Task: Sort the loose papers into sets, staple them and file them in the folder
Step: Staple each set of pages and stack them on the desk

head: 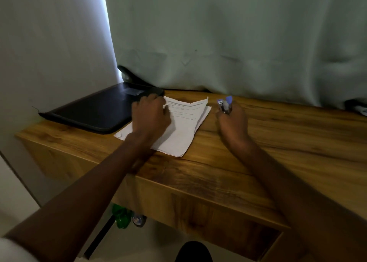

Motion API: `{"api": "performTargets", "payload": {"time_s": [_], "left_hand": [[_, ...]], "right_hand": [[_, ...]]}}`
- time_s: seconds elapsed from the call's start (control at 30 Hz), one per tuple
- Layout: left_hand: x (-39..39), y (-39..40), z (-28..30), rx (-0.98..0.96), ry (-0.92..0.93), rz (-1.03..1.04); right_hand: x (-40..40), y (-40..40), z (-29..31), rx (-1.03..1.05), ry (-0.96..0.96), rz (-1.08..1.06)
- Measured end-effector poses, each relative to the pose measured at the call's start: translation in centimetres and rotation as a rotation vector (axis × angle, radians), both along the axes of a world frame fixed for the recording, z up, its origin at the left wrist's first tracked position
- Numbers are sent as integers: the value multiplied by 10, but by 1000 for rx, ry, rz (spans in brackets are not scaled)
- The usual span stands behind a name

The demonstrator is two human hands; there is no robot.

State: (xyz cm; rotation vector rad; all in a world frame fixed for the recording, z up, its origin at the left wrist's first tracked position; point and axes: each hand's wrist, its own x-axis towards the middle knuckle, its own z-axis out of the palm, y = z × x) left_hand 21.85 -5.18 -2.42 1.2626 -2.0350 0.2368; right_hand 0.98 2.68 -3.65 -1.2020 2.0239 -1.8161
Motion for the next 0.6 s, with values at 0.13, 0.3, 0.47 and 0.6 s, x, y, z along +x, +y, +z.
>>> {"api": "performTargets", "payload": {"time_s": [0.13, 0.3, 0.47, 0.6], "left_hand": [[-67, 39, 13, 37, 146, -205], [-152, 79, 10, 166, 120, -372], [-257, 119, 0, 292, 148, -500], [-348, 155, -6, 452, 242, -607]], "right_hand": [[-49, 23, 9, -113, -284, 26], [-115, 76, 9, -34, -160, -104], [-217, 157, 22, 171, 460, -338], [-283, 202, -10, 139, 232, -495]]}}
